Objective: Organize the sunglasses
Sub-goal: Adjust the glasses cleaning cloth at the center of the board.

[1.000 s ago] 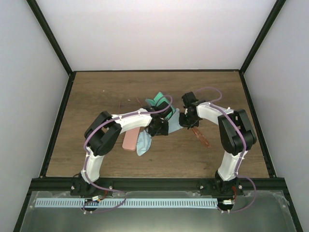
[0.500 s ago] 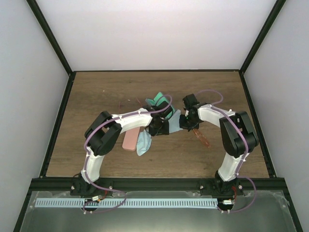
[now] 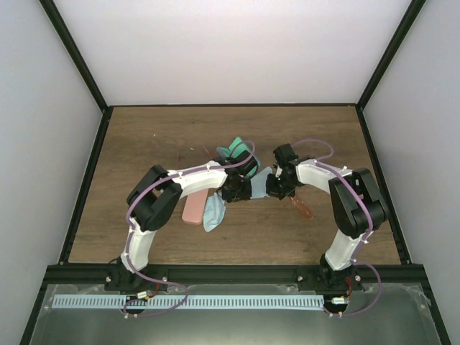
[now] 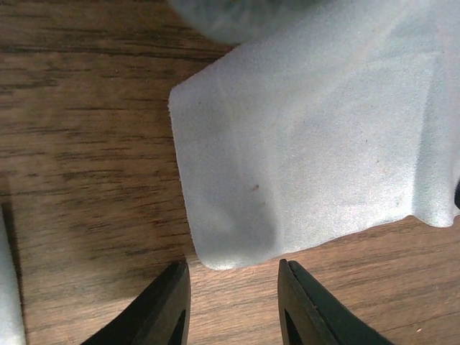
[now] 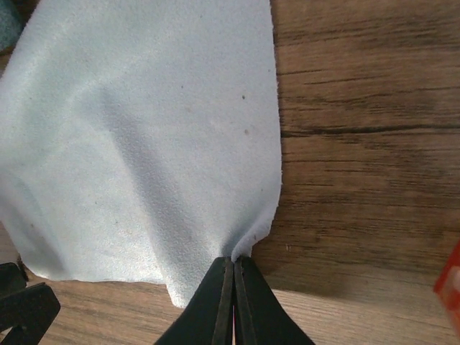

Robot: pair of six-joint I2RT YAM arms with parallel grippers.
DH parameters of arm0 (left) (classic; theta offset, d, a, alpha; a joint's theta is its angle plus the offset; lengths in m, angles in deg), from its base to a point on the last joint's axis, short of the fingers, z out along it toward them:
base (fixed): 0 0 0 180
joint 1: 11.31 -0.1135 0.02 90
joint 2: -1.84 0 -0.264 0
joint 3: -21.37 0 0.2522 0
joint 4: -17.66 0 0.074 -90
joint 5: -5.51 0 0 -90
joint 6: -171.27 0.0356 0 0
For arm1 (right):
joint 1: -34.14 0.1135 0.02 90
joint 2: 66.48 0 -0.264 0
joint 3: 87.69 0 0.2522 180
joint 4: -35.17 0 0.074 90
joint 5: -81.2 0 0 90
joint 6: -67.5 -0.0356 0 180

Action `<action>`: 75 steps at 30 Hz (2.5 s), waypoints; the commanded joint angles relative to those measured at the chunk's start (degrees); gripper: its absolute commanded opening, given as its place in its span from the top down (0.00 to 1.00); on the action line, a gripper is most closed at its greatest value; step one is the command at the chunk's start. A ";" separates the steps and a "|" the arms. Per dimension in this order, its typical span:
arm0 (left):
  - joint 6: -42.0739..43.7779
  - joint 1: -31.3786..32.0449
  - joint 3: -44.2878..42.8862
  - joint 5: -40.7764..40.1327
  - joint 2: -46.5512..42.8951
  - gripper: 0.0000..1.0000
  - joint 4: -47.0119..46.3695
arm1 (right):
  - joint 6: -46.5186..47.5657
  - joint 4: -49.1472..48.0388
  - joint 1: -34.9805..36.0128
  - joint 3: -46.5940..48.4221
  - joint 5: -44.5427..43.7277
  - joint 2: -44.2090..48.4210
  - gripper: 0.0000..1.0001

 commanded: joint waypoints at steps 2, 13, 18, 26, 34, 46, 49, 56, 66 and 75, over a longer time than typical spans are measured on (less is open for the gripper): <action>-0.56 0.32 -1.06 -2.46 2.35 0.66 0.74 | -0.35 0.61 0.57 -1.12 0.35 1.25 0.99; 0.04 0.15 -2.22 -4.57 3.46 0.77 1.28 | 0.22 0.53 0.57 -1.64 -0.13 1.23 0.99; 0.35 0.20 -2.60 -3.93 4.27 0.85 1.77 | 0.36 0.47 0.57 -1.95 -0.34 1.24 0.99; 0.65 0.21 -2.26 -4.36 3.93 0.96 2.52 | 0.45 0.38 0.58 -1.86 -0.23 0.87 0.99; 1.05 0.21 -2.35 -5.49 1.82 0.96 3.19 | 0.45 0.86 0.44 -1.64 -0.82 1.82 0.99; 2.59 0.10 -4.34 -5.79 -2.28 0.96 6.24 | 0.61 4.31 0.43 -0.88 -0.79 8.33 0.99; 3.48 -0.04 -9.11 -5.86 -1.48 0.96 8.43 | 0.75 5.96 0.44 3.53 -0.40 8.19 0.99; 4.60 -1.10 -19.93 -6.76 0.16 0.96 12.47 | 1.60 8.94 0.44 12.59 -0.64 6.03 0.99; 6.20 -4.49 -35.27 -7.62 3.65 0.96 18.46 | 2.79 13.18 0.50 26.67 -0.70 2.00 0.99; 6.08 -4.94 -28.68 -7.75 -0.78 0.96 17.69 | 2.18 12.71 0.48 23.38 0.85 5.44 0.99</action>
